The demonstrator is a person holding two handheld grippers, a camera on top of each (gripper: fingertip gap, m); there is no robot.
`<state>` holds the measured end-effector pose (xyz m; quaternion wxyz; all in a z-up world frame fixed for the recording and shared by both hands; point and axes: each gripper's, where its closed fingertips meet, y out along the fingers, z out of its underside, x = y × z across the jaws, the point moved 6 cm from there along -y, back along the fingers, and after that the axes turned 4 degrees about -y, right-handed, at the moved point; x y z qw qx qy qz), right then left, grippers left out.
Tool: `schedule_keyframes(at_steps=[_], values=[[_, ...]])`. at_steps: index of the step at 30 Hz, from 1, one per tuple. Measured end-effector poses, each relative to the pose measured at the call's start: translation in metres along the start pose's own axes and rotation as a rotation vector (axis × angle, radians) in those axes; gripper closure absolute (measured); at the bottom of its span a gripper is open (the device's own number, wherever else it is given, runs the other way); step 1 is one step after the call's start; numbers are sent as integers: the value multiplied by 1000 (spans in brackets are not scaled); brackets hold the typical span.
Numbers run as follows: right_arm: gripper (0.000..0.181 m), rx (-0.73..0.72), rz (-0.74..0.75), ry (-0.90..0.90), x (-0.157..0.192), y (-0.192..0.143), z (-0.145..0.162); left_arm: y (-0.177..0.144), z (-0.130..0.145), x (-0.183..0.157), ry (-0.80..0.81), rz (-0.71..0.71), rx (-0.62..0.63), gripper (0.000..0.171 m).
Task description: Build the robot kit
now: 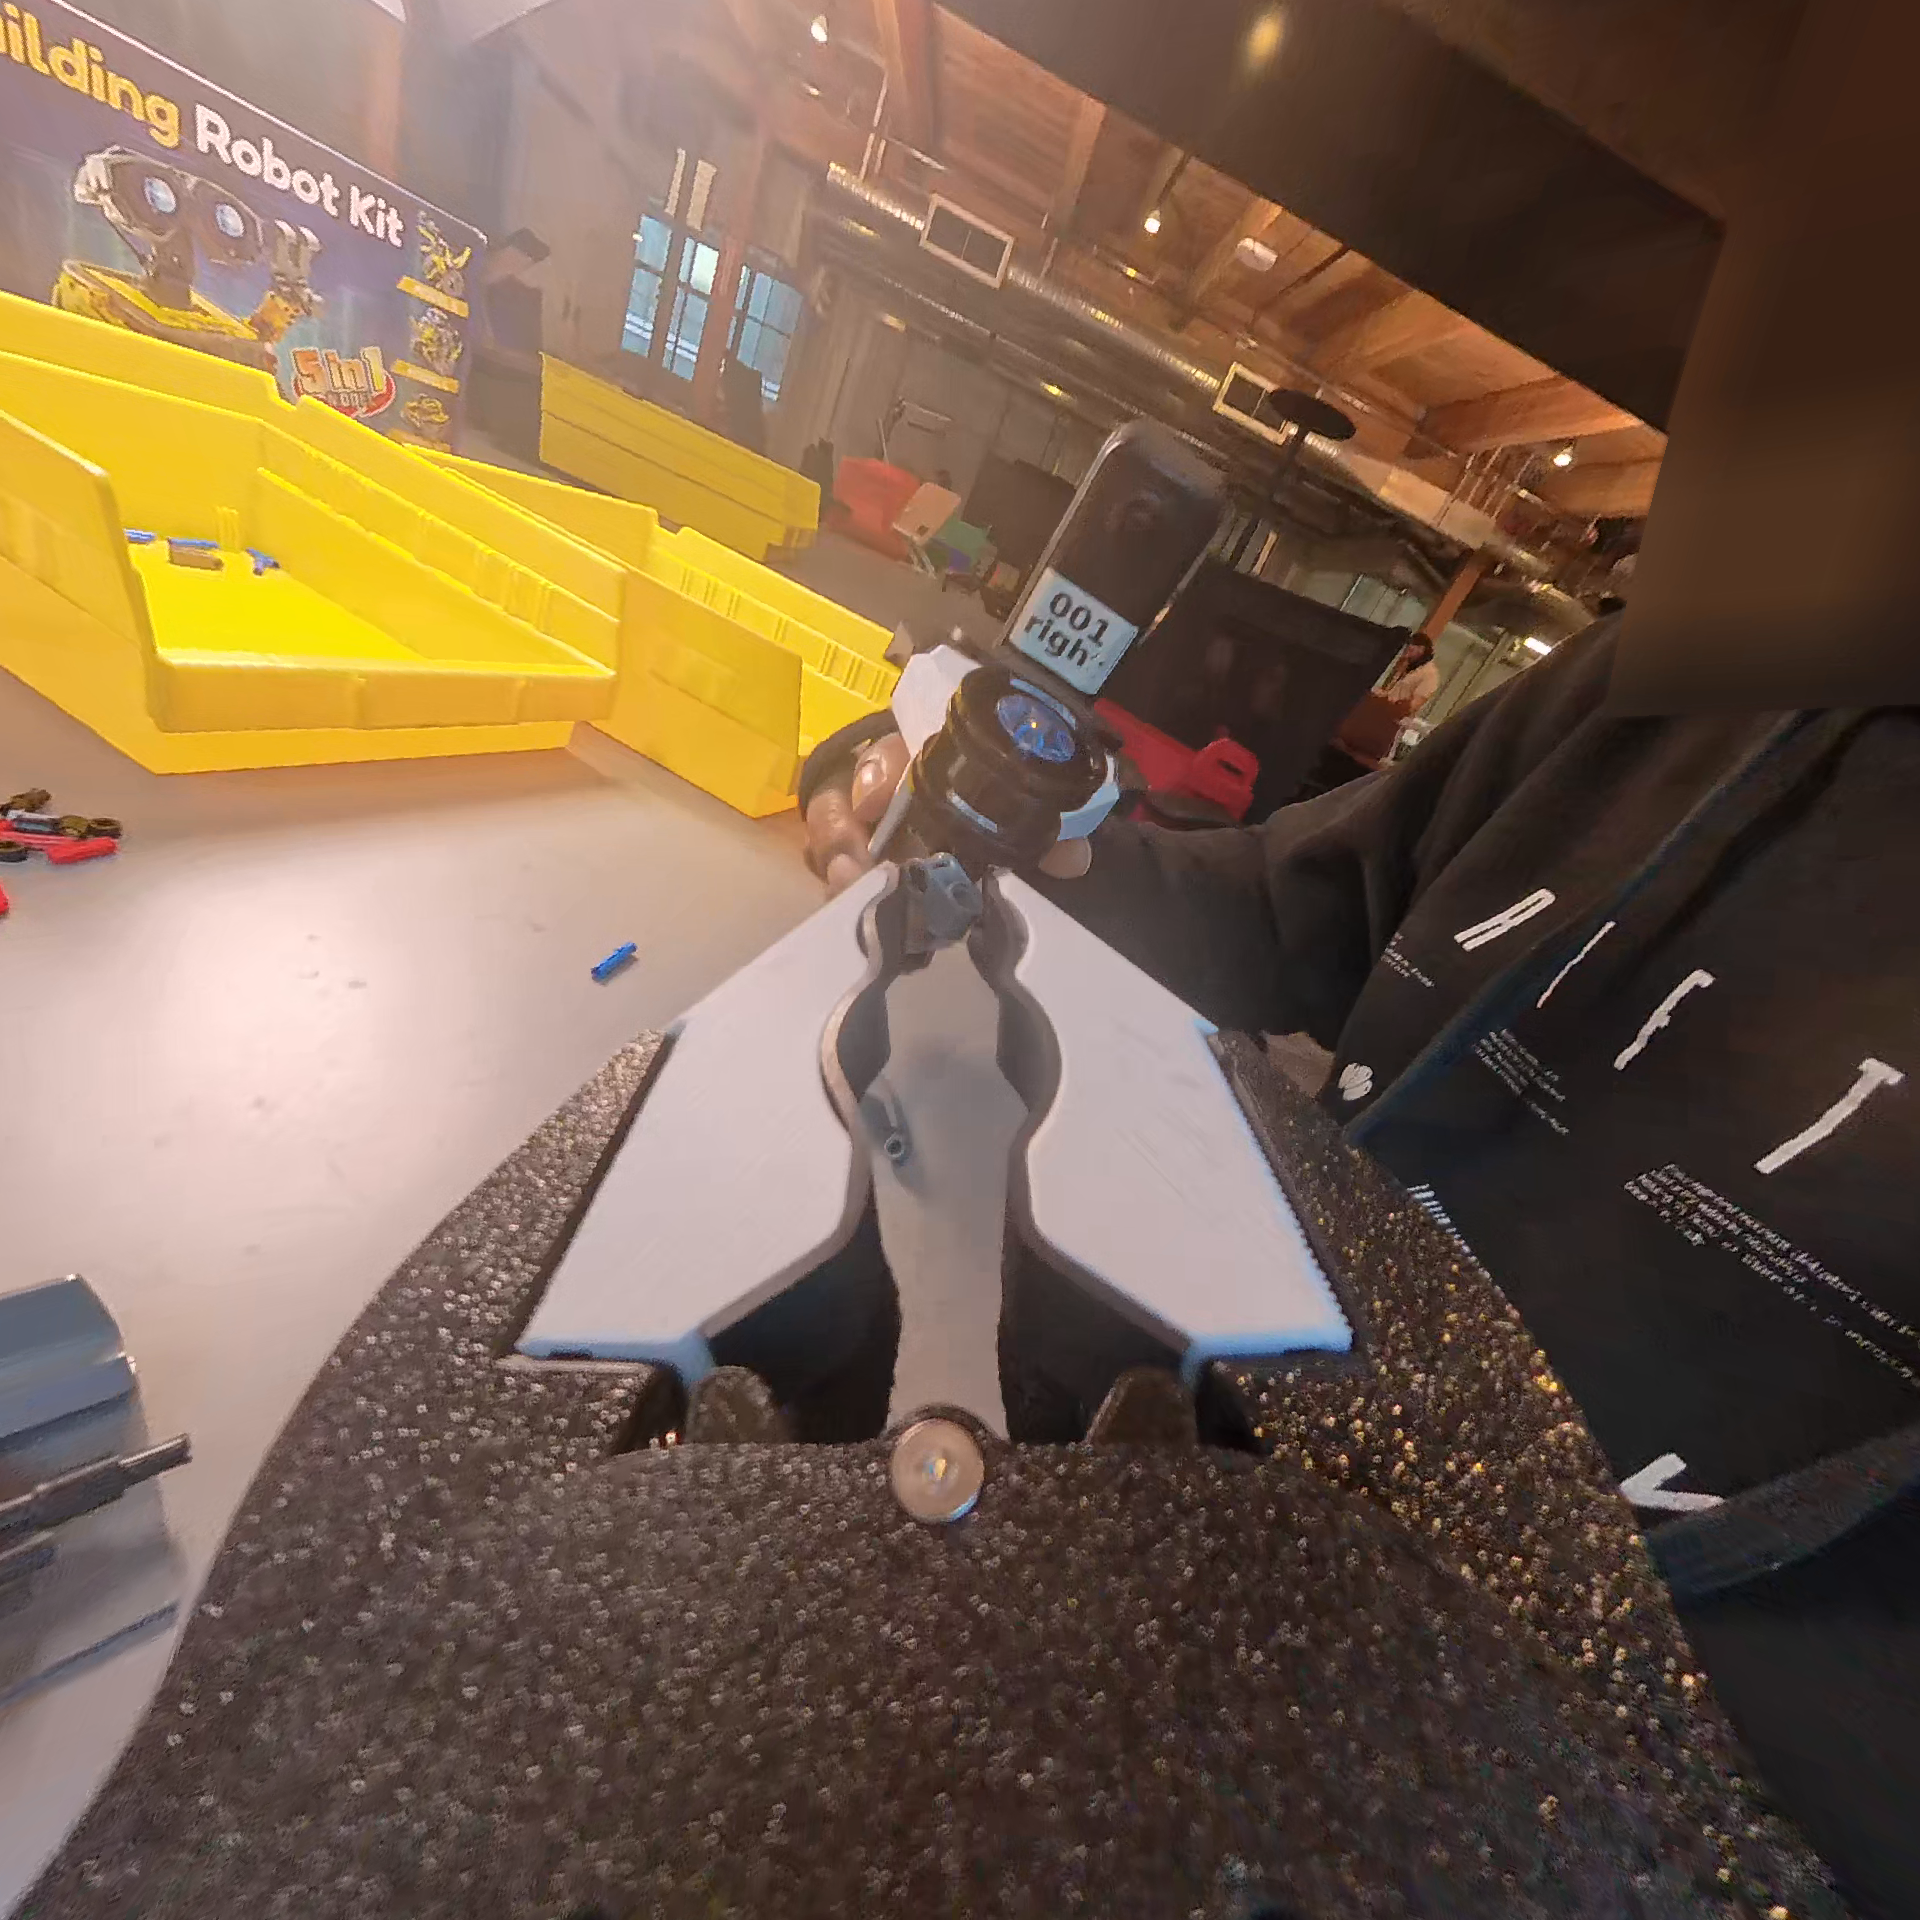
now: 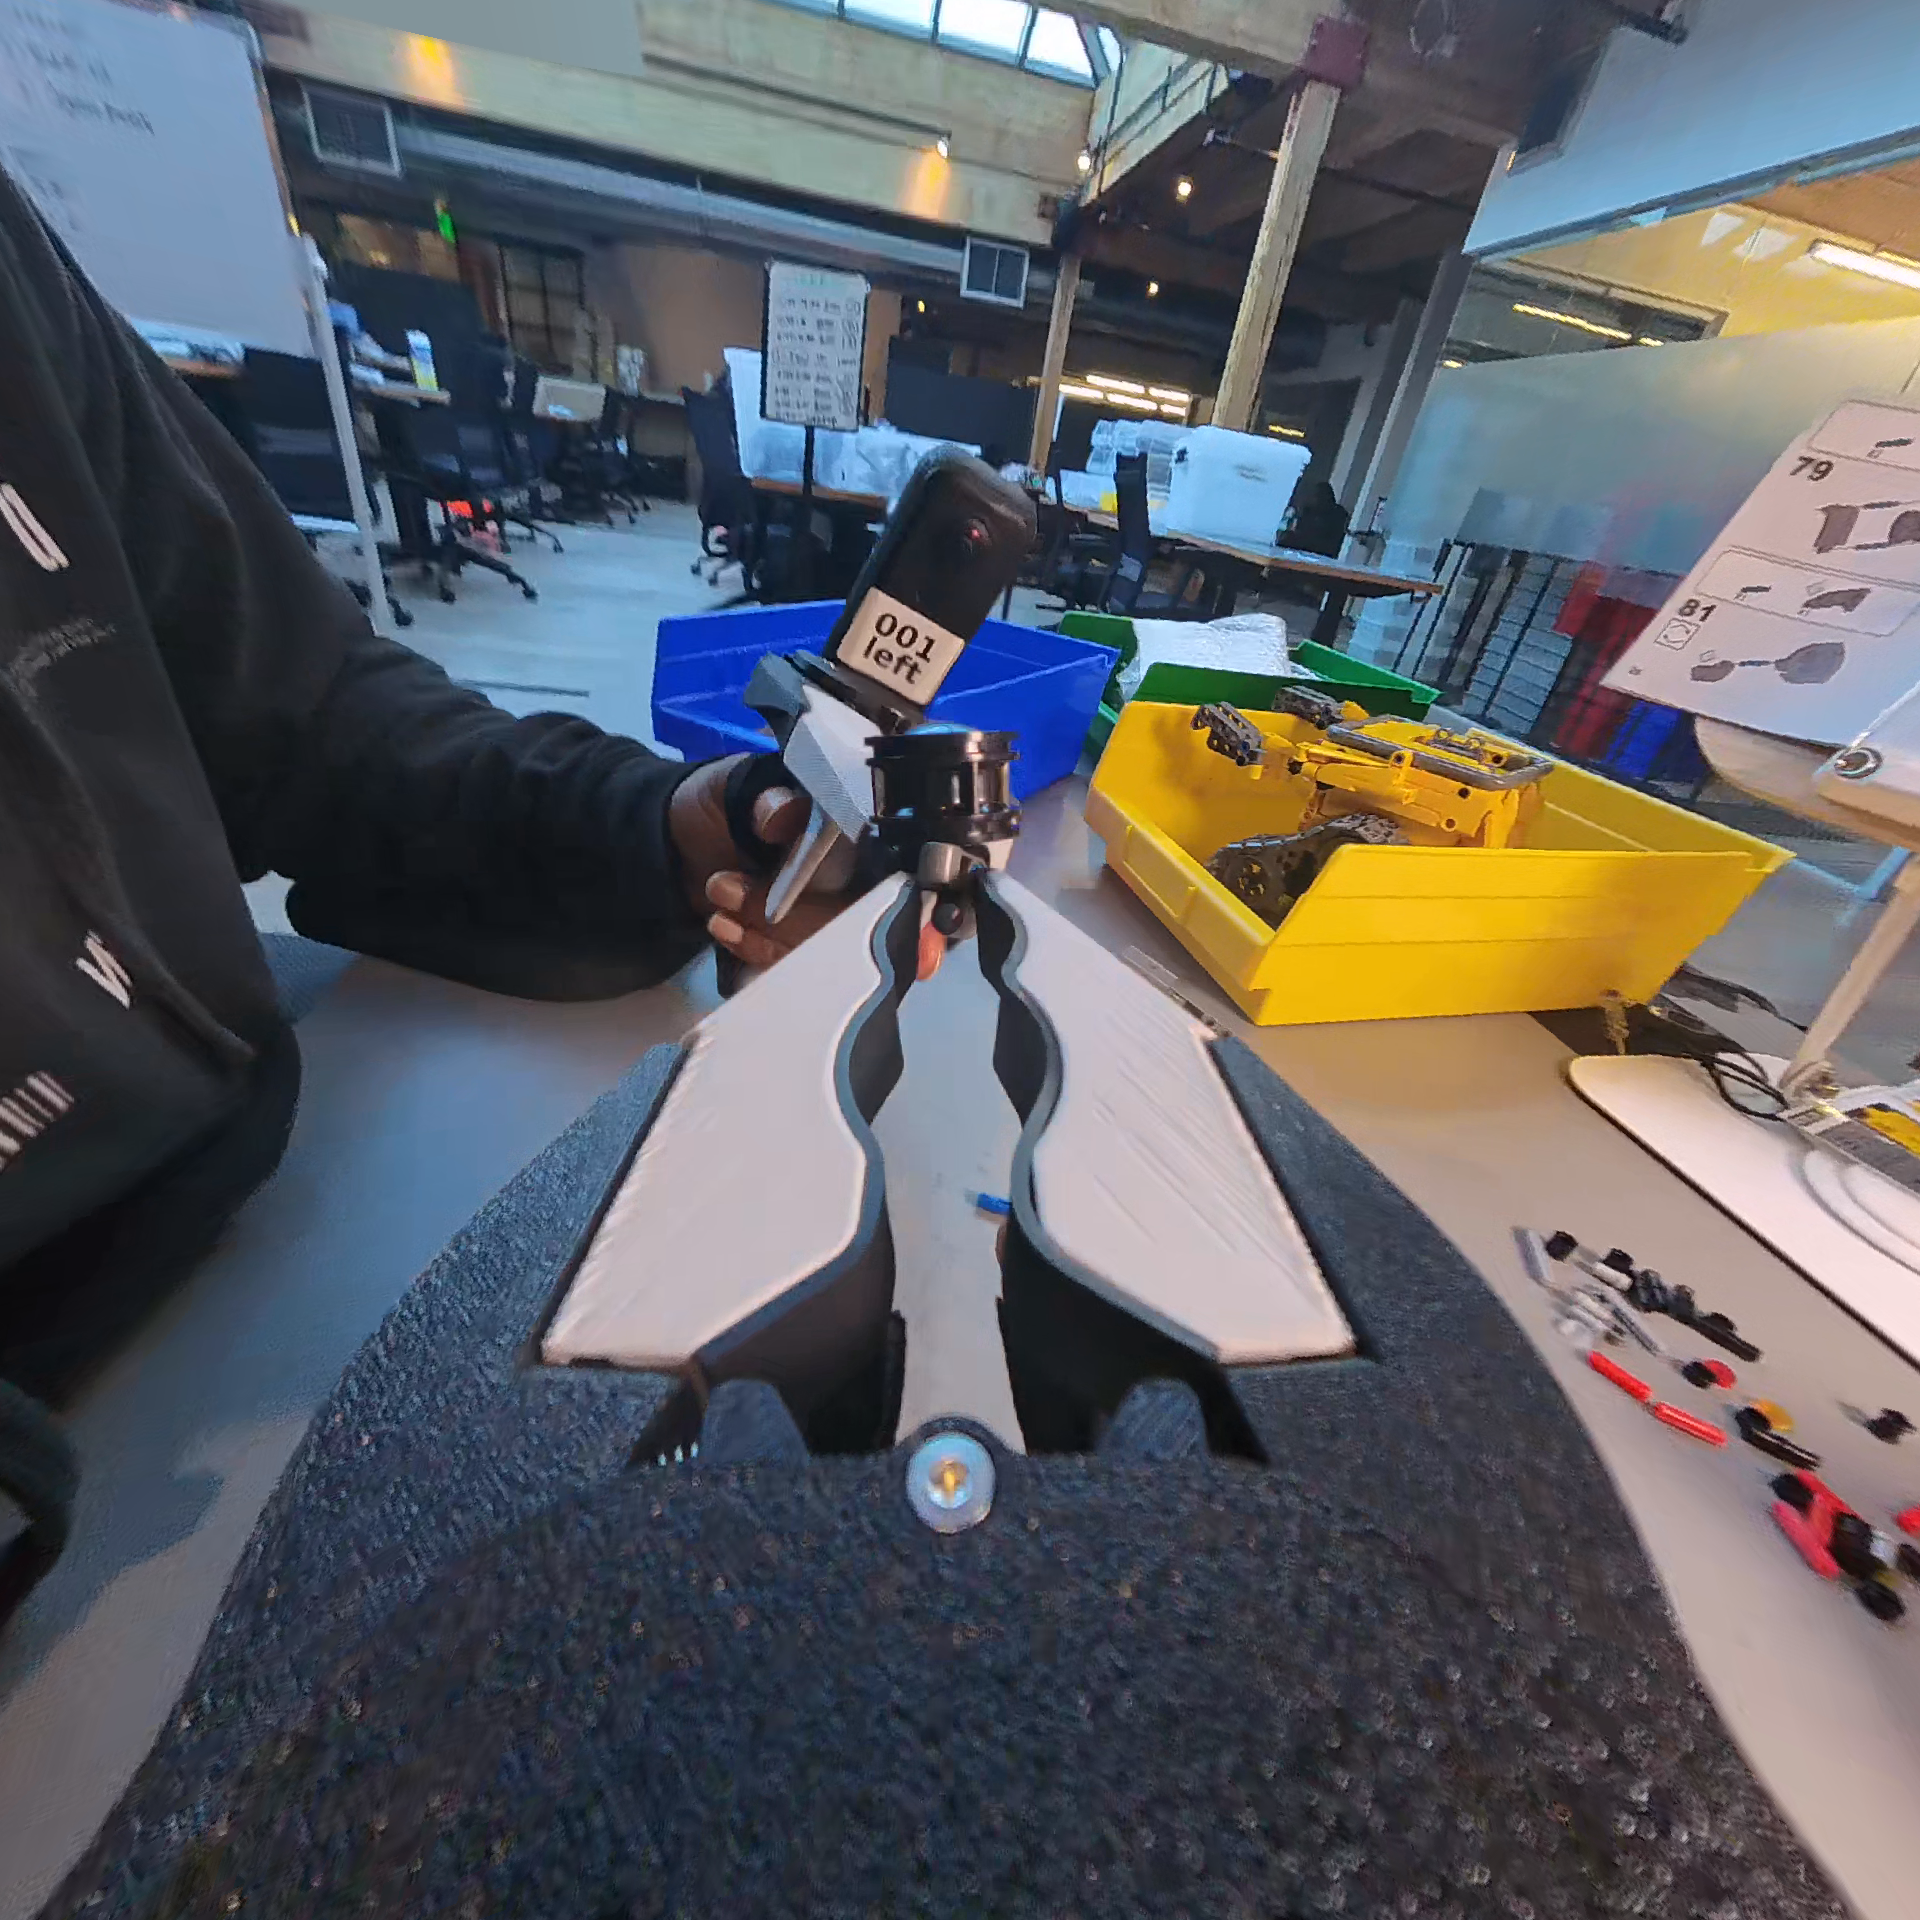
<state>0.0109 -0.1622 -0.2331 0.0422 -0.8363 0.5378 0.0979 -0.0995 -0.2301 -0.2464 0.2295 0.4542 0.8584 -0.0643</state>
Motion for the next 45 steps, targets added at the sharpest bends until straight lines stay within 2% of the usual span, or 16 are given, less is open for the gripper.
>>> schedule_keyframes(at_steps=[10, 15, 20, 23, 26, 33, 37, 40, 43, 45], values=[[170, -138, 16, 133, -14, -9, -7, 13, -15, 4, -52, 72, -119, 160], [170, -152, 87, 138, -28, -19, -8, 26, -29, 16, 20, 74, -90, 159], [171, -124, 199, 117, -45, -30, -4, 41, -43, 33, 160, 37, -25, 159], [172, -95, 274, 114, -56, -35, 3, 46, -48, 44, 229, -42, -2, 159], [164, -45, 322, 116, -64, -37, 13, 42, -51, 52, 331, -213, 32, 158], [162, 29, 334, 27, -61, -23, 13, 23, -44, 54, 588, -529, 119, 158], [141, 141, 415, 17, -62, -7, 17, 22, -43, 53, 788, -739, 192, 159], [132, 132, 425, 110, -62, 4, 15, 32, -36, 46, 997, -827, 267, 158], [140, 111, 417, 199, -64, 9, 18, 39, -29, 41, 1148, -880, 305, 158], [143, 95, 408, 192, -65, 7, 19, 40, -27, 40, 1238, -909, 336, 158]])
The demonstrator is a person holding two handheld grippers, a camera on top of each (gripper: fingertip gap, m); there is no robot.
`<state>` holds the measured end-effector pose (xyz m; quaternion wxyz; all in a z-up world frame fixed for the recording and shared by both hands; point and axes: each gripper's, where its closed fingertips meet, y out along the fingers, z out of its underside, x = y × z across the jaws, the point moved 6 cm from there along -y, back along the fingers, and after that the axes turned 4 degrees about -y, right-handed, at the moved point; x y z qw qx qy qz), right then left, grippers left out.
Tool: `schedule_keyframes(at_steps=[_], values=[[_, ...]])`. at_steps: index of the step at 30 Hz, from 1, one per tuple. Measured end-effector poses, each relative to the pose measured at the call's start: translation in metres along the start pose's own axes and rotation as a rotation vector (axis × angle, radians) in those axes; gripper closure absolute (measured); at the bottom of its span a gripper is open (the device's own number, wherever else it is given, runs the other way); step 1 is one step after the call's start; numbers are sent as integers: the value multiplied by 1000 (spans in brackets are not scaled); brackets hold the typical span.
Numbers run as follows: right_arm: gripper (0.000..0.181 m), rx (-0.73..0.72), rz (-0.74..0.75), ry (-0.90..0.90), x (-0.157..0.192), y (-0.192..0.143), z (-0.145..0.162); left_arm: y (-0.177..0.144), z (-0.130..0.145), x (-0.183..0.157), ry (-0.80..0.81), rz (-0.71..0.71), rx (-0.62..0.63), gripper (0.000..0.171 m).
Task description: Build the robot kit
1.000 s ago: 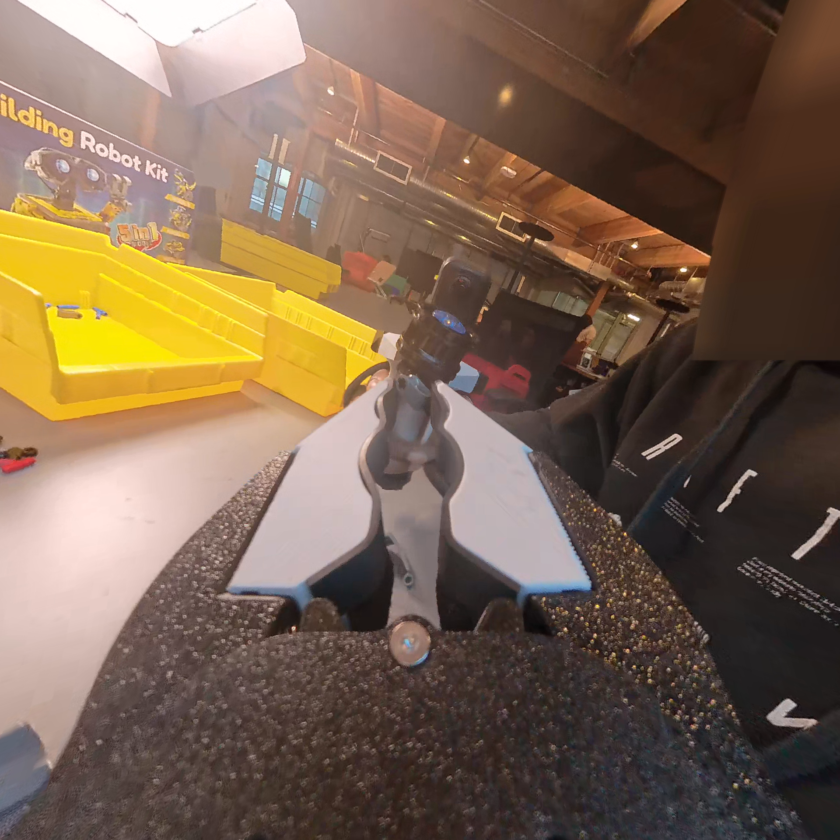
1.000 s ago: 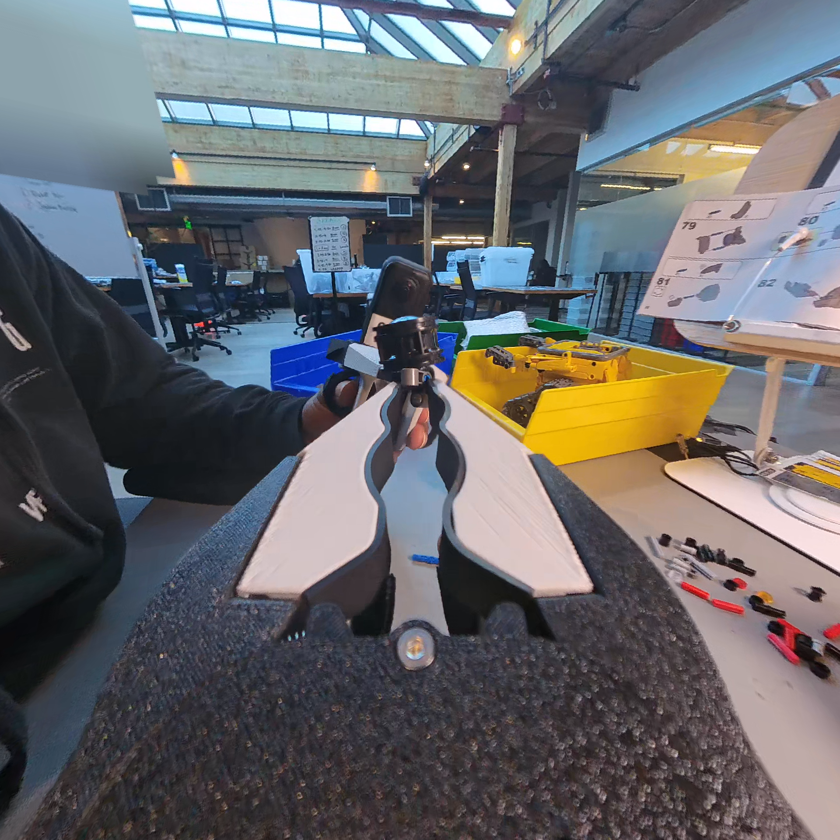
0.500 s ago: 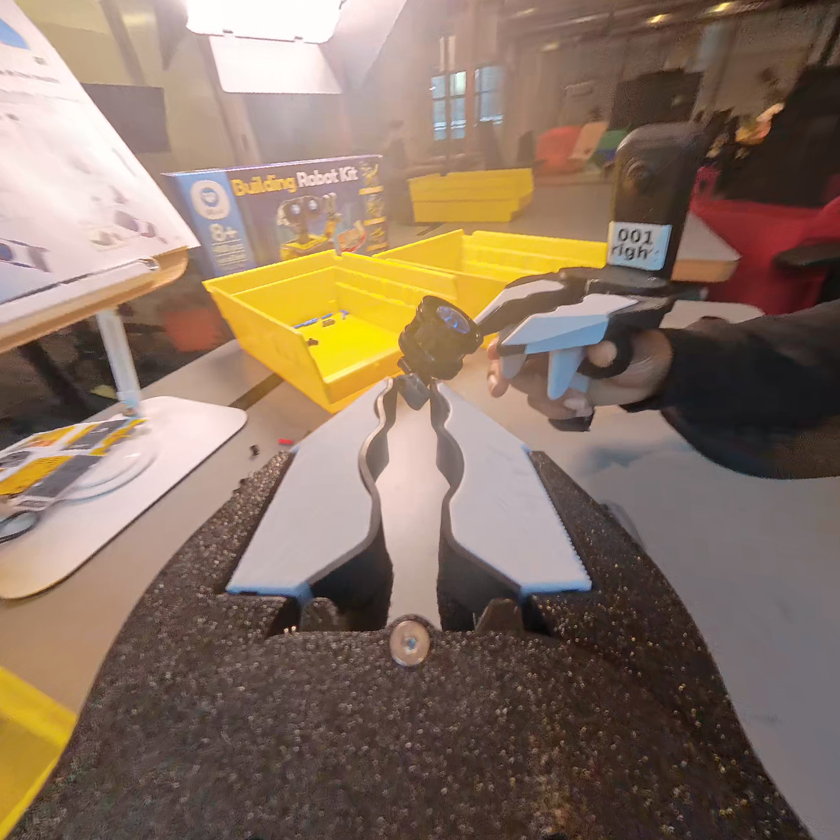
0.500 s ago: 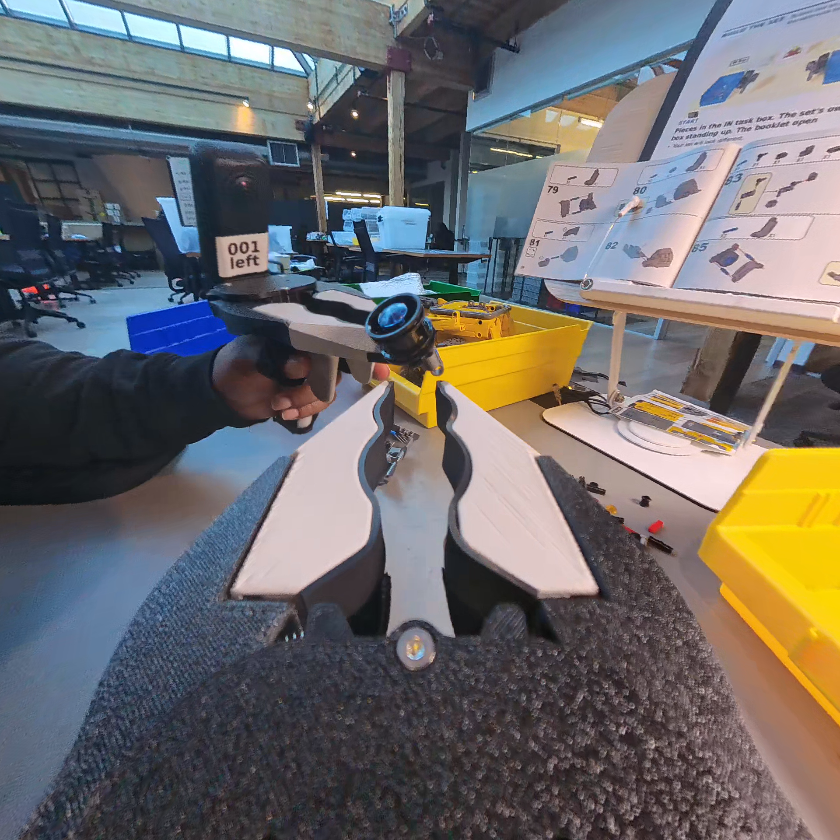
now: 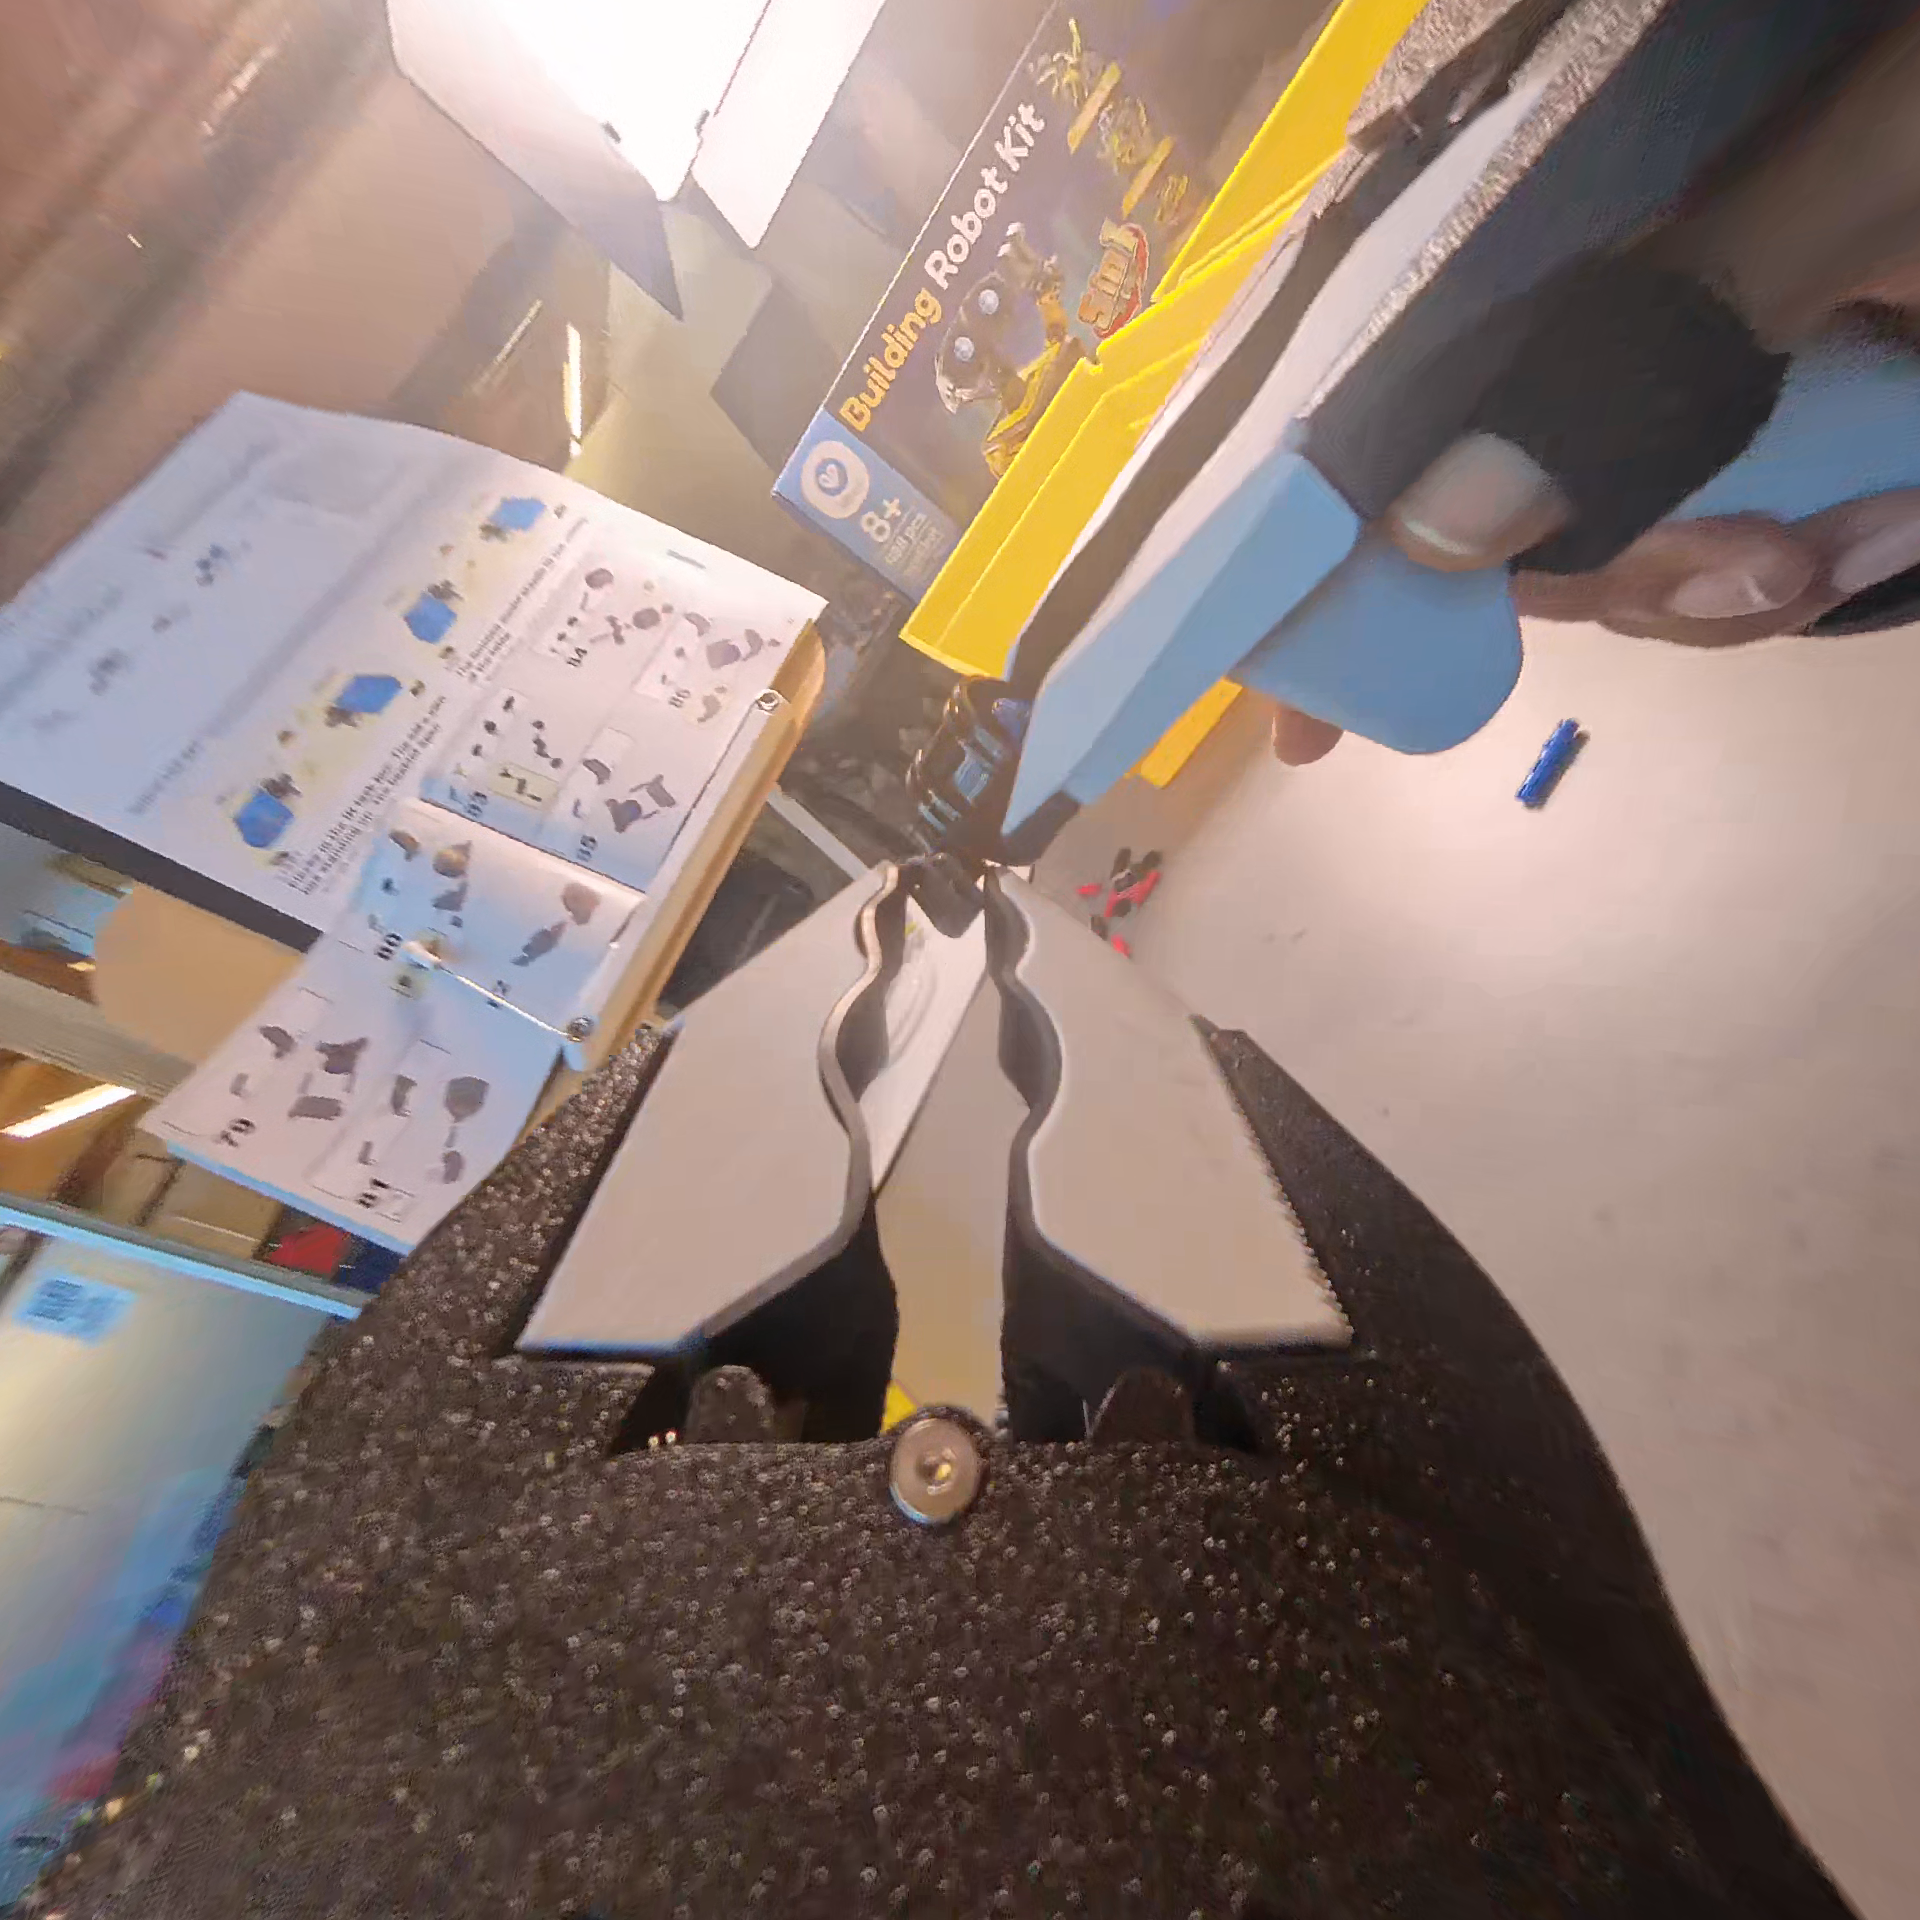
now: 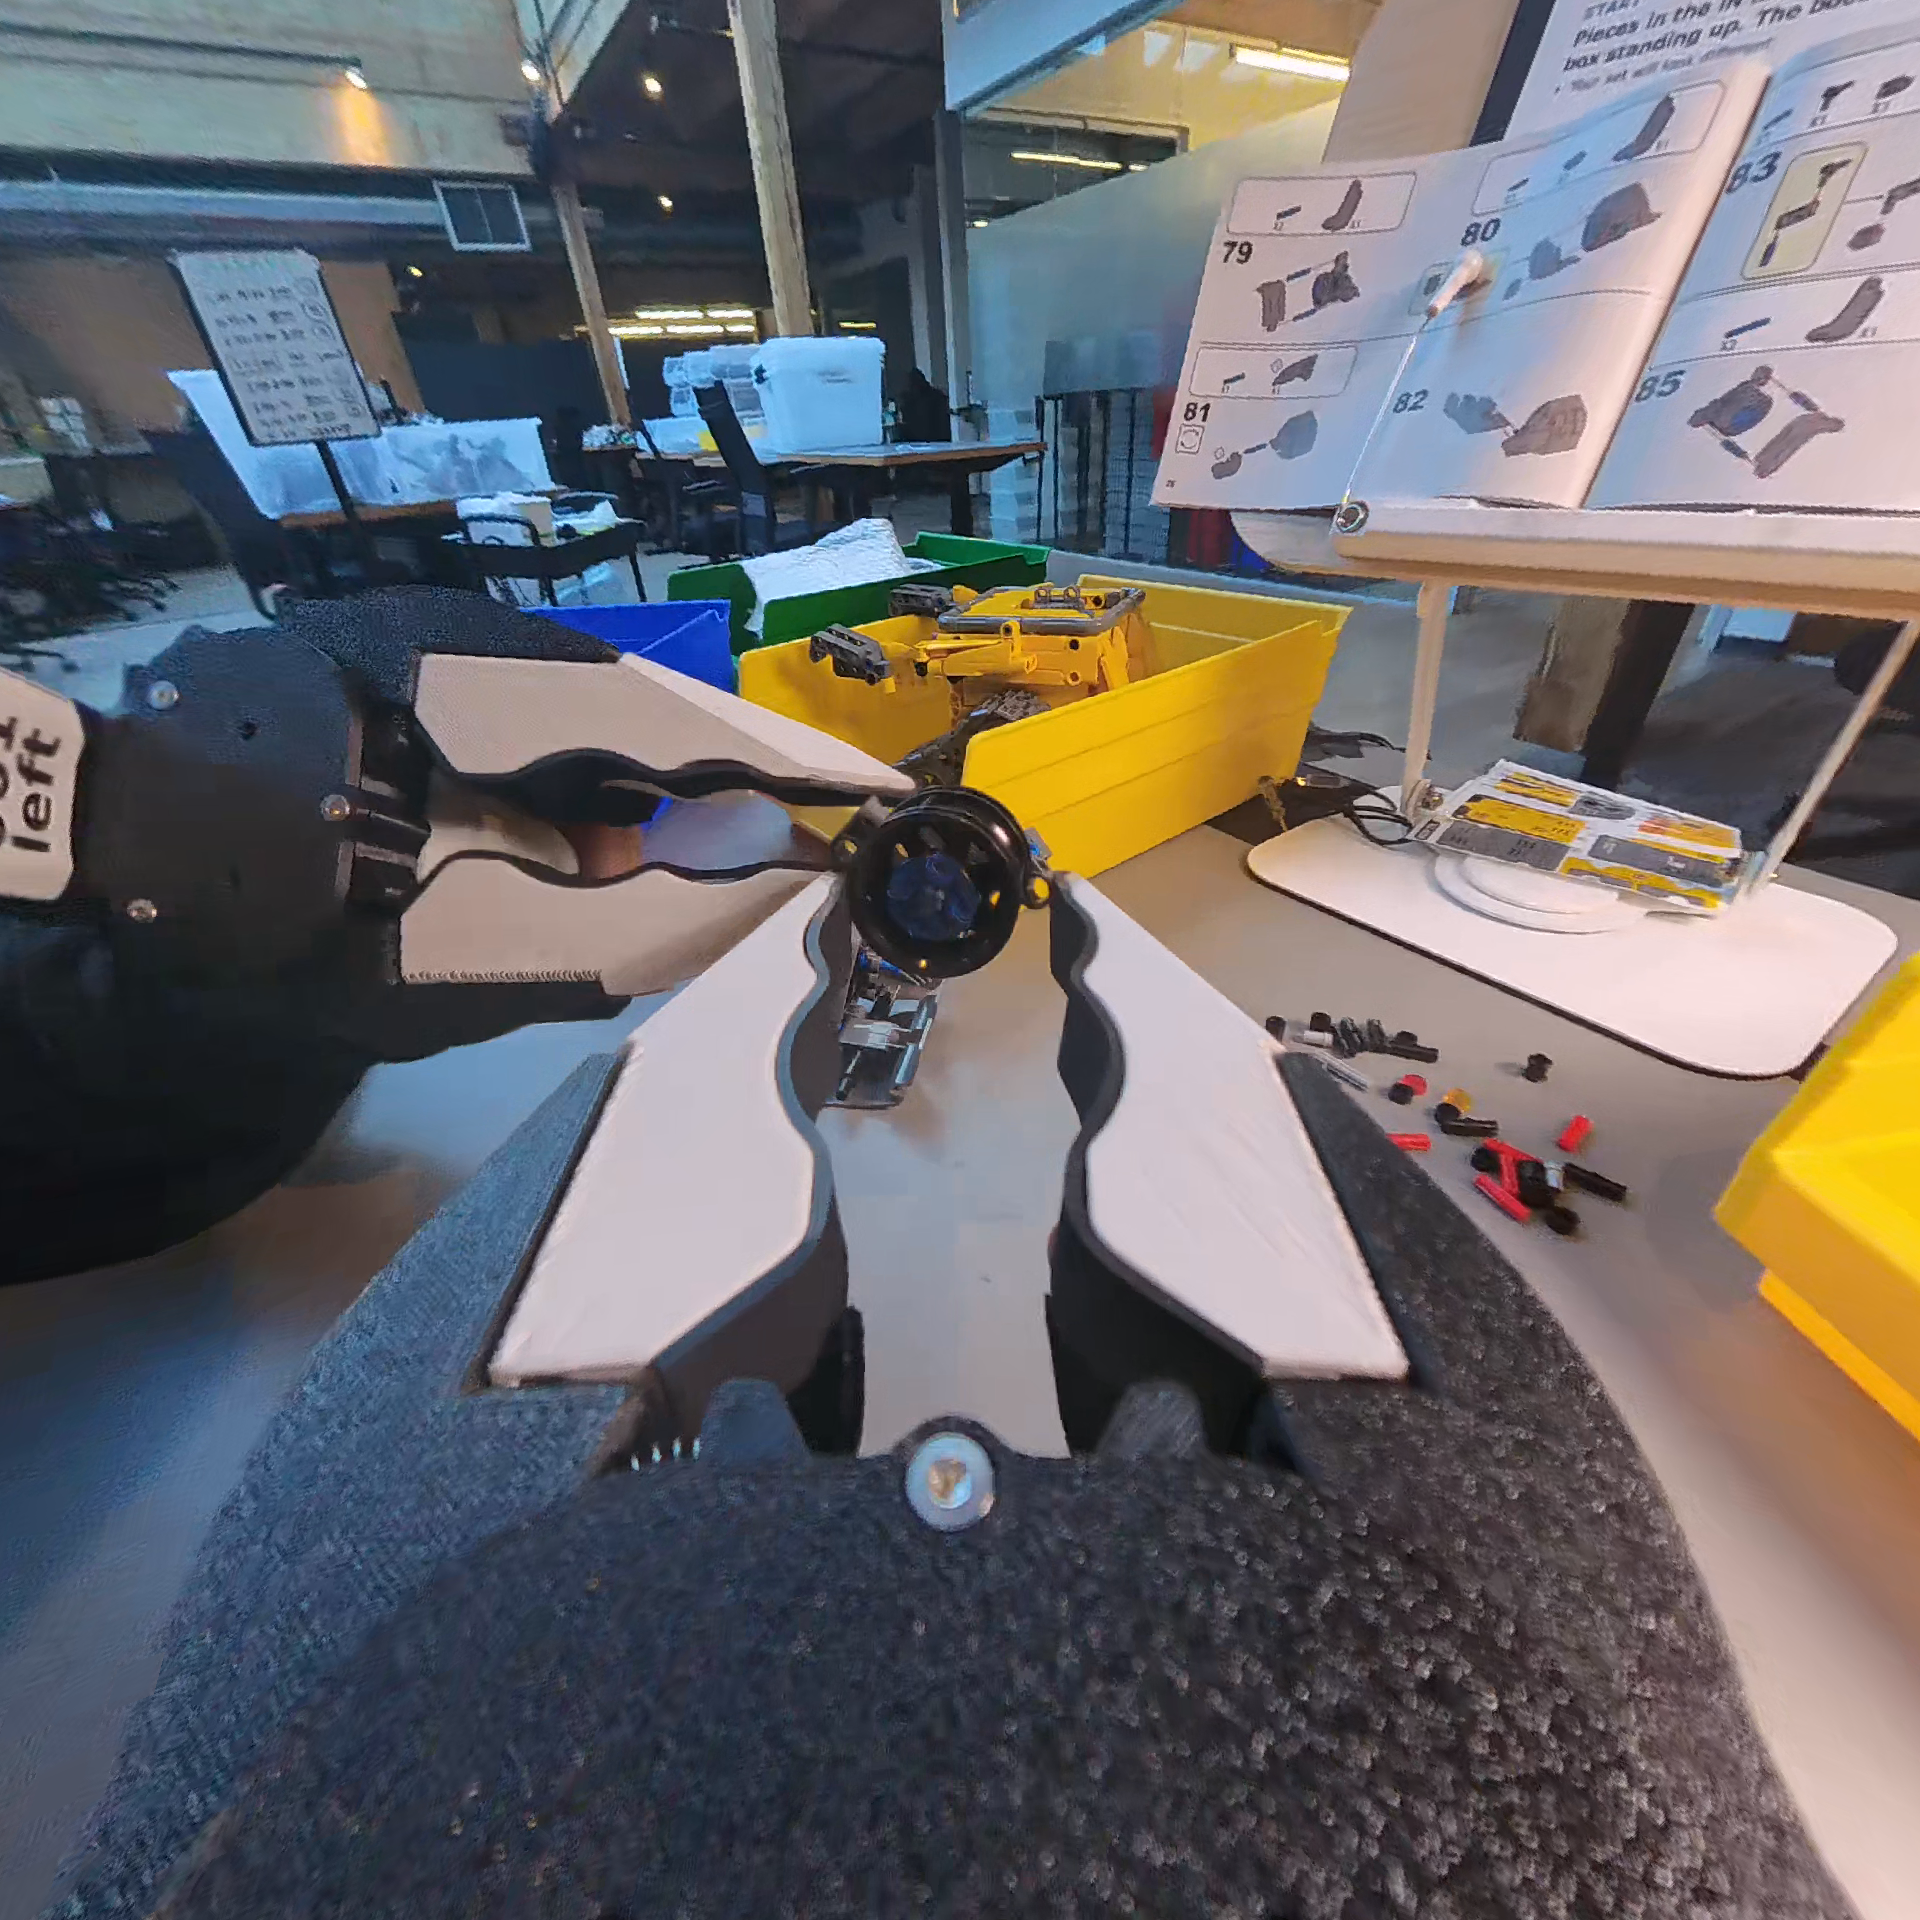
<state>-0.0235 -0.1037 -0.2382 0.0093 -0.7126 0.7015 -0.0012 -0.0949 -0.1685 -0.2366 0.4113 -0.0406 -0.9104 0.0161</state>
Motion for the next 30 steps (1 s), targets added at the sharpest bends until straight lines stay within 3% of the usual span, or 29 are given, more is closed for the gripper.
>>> schedule_keyframes(at_steps=[2, 4, 7, 9, 12, 15, 23, 30], values=[[149, -7, -15, -47, 0, -3, 1, 0, 0, -3, 61, -5, -13, 158], [149, -17, -37, -159, -2, -9, 2, -1, -1, -9, -6, 99, -51, 156], [150, -73, -45, -306, -5, -23, -2, -8, -4, -10, -328, 392, -157, 156], [150, -97, -19, -434, -5, -31, -6, -7, -2, -4, -629, 574, -177, 144], [150, -93, -2, -619, 5, -37, -4, -5, 0, 10, -1066, 771, -261, 143], [149, -75, -18, -684, 13, -34, 1, -3, 2, 13, -1291, 897, -319, 143], [149, -47, -78, -737, 24, -31, 8, 0, 5, 2, -1300, 931, -263, 154], [150, -42, -77, -641, 21, -30, 8, -1, 6, 4, -1337, 914, -291, 160]])
